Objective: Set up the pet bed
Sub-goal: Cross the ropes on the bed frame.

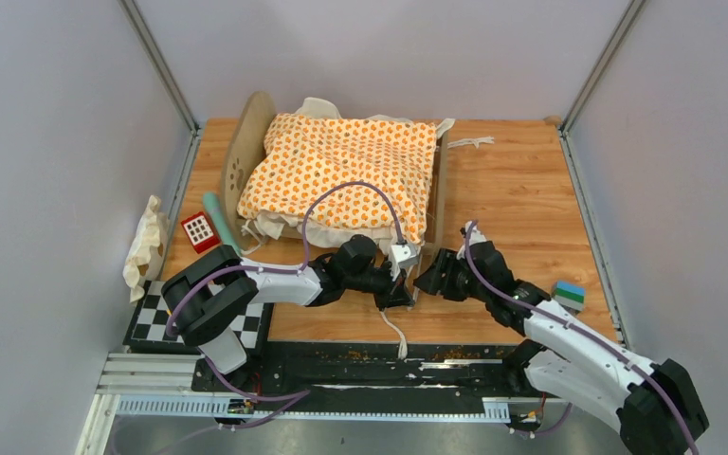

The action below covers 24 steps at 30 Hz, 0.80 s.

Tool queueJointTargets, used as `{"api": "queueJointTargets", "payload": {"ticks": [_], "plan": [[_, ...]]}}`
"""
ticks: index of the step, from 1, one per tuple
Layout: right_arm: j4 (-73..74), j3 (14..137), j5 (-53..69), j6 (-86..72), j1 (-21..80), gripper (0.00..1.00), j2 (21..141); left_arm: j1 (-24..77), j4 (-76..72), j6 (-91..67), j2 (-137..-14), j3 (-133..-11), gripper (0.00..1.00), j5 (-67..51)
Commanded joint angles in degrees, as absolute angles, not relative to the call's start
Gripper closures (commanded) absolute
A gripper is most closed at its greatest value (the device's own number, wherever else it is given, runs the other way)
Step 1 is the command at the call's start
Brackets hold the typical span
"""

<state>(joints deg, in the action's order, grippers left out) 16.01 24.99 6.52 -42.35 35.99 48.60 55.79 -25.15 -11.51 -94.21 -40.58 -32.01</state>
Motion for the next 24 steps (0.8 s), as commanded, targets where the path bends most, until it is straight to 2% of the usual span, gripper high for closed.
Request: {"api": "queueJointTargets", "payload": {"ticks": [1, 7, 10, 13, 17, 24], "plan": [[2.02, 22.24, 9.72, -49.23, 36.50, 0.48, 52.83, 56.46, -24.75, -12.65, -92.48, -40.61, 1.00, -36.24], [-5.41, 20.53, 8.51, -50.40, 37.80, 0.56, 59.58, 56.49, -24.59, -12.72, -92.02, -40.35, 1.00, -36.68], [-8.65, 19.52, 9.91, -50.21, 38.02, 0.68, 61.73, 56.51, -24.57, -13.00, -91.58, -40.26, 1.00, -37.01], [-10.00, 18.68, 12.46, -49.50, 38.04, 0.84, 60.43, 56.51, -23.87, -13.01, -90.38, -40.14, 0.90, -36.95], [1.37, 21.22, 9.96, -45.31, 38.01, 0.92, 53.91, 56.45, -19.33, -11.64, -86.64, -40.74, 0.70, -35.84], [18.81, 29.99, 14.57, -36.10, 37.98, 0.94, 47.49, 56.34, -11.41, -9.71, -78.93, -39.48, 0.65, -32.35]]}}
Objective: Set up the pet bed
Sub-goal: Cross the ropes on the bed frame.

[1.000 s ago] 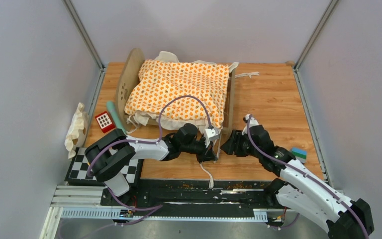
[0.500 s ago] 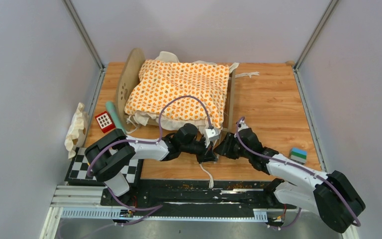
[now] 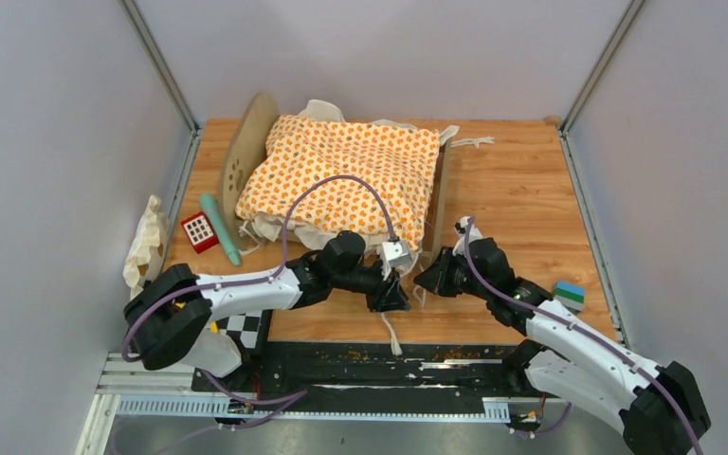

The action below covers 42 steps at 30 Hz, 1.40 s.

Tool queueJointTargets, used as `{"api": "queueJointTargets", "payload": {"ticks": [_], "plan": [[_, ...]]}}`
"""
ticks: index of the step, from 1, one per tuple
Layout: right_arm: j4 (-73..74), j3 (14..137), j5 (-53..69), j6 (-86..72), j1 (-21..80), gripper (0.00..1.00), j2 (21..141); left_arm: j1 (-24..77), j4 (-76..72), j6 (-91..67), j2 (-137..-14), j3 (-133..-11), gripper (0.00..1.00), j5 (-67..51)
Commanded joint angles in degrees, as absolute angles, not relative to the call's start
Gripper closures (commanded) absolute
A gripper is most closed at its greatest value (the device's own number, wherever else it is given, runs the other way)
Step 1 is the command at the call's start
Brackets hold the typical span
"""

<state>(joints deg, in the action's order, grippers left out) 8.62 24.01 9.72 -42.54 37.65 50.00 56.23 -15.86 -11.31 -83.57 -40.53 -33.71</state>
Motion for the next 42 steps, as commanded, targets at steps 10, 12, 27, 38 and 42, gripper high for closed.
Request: {"api": "queueJointTargets", "payload": {"ticks": [10, 12, 27, 38, 42], "plan": [[26.54, 34.20, 20.86, -35.10, 38.02, 0.94, 45.55, 54.69, -15.41, -11.83, -81.67, -36.88, 0.66, -25.19], [27.80, 33.97, 19.44, -35.22, 37.98, 0.94, 44.53, 54.05, -16.63, -12.29, -84.68, -38.25, 0.66, -23.62], [9.96, 23.32, 15.15, -39.33, 37.94, 0.91, 39.08, 49.26, -24.85, -16.74, -104.10, -55.25, 0.66, -20.77], [11.45, 23.35, 25.91, -37.81, 37.97, 0.86, 41.43, 46.67, -24.27, -17.34, -107.19, -61.06, 0.66, -22.50], [17.92, 23.89, 27.19, -39.30, 37.91, 0.83, 39.47, 46.58, -24.13, -17.14, -108.23, -61.52, 0.65, -22.59]]}}
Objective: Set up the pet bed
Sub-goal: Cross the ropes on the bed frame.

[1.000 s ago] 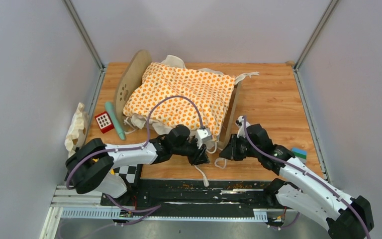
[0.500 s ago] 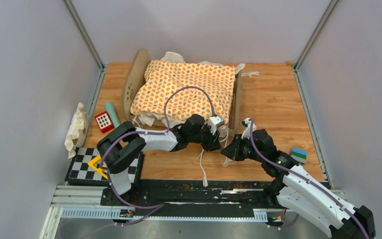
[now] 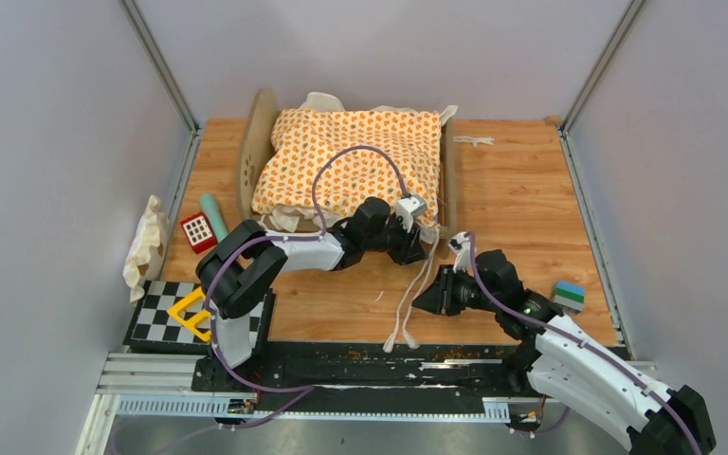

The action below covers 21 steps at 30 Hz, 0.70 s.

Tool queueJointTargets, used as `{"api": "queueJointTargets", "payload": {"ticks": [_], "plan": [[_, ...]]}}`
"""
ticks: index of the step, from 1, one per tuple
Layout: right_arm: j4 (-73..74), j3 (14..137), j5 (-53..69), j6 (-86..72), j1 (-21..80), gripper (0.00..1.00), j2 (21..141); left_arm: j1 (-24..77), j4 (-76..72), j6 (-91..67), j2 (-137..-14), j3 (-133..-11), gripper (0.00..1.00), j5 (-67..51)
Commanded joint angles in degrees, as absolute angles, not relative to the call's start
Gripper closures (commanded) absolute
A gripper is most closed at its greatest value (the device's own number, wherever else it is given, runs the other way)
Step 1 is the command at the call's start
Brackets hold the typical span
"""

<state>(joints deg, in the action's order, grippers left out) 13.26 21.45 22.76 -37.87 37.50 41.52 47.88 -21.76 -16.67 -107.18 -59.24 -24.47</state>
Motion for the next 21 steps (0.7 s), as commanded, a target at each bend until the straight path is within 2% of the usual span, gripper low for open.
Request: {"api": "queueJointTargets", "payload": {"ticks": [1, 5, 8, 11, 14, 21], "plan": [[20.18, 24.08, 26.68, -39.89, 37.91, 0.83, 38.97, 46.51, -24.21, -17.14, -108.40, -61.38, 0.65, -22.57], [31.68, 25.66, 21.00, -42.81, 38.02, 0.86, 36.83, 46.32, -24.61, -17.31, -108.23, -60.69, 0.65, -22.17], [41.71, 28.04, 9.71, -45.95, 38.00, 0.87, 34.18, 46.32, -23.84, -16.74, -107.51, -60.13, 0.65, -22.09], [46.63, 29.66, -1.02, -47.34, 37.99, 0.77, 31.46, 46.32, -22.99, -16.22, -106.10, -58.40, 0.65, -21.41], [47.31, 30.37, -6.69, -47.59, 37.98, 0.75, 31.23, 46.32, -22.43, -15.99, -103.28, -55.43, 0.64, -19.65], [40.65, 29.60, -5.70, -46.58, 38.02, 0.72, 33.59, 46.68, -20.80, -16.05, -91.52, -44.80, 0.55, -15.53]]}}
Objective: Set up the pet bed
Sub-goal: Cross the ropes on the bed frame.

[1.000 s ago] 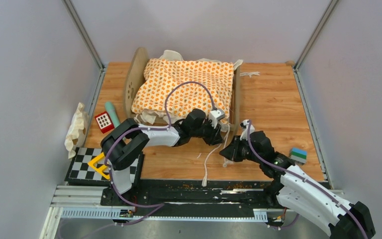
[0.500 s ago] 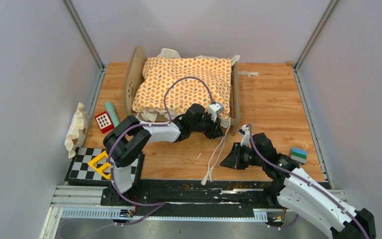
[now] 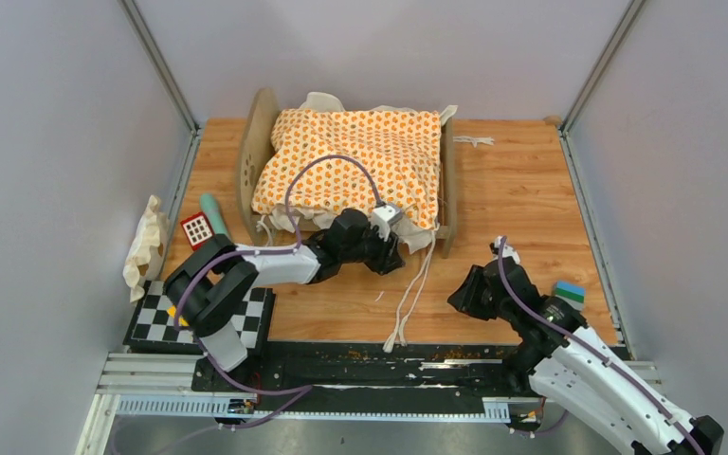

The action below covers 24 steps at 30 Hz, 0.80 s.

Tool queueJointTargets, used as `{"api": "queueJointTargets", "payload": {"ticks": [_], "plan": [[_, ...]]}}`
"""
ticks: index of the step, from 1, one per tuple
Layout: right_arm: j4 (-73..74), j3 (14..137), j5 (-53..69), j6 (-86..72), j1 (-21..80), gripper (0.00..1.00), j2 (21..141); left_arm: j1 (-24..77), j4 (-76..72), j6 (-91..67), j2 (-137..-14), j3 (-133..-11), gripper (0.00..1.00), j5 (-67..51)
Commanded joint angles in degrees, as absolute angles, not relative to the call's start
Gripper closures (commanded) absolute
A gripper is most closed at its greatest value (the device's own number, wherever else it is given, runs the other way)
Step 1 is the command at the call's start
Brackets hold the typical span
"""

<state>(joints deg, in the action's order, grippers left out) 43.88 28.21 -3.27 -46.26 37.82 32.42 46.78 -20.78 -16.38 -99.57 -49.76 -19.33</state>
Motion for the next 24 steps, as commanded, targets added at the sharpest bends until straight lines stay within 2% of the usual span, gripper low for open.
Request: {"api": "queueJointTargets", "payload": {"ticks": [1, 6, 11, 24], "plan": [[39.55, 29.35, -5.38, -46.25, 38.04, 0.72, 34.15, 47.05, -21.05, -16.27, -90.03, -42.96, 0.54, -15.12], [34.24, 27.54, -0.91, -43.89, 38.10, 0.72, 36.86, 52.14, -22.52, -17.62, -84.14, -34.97, 0.53, -10.65], [33.84, 26.13, -0.88, -43.92, 38.38, 0.72, 35.89, 56.30, -26.70, -21.81, -83.98, -30.51, 0.52, -3.96], [35.29, 25.41, -1.13, -44.38, 38.32, 0.71, 33.76, 65.33, -15.54, -26.33, -91.79, -42.56, 0.55, 12.74]]}}
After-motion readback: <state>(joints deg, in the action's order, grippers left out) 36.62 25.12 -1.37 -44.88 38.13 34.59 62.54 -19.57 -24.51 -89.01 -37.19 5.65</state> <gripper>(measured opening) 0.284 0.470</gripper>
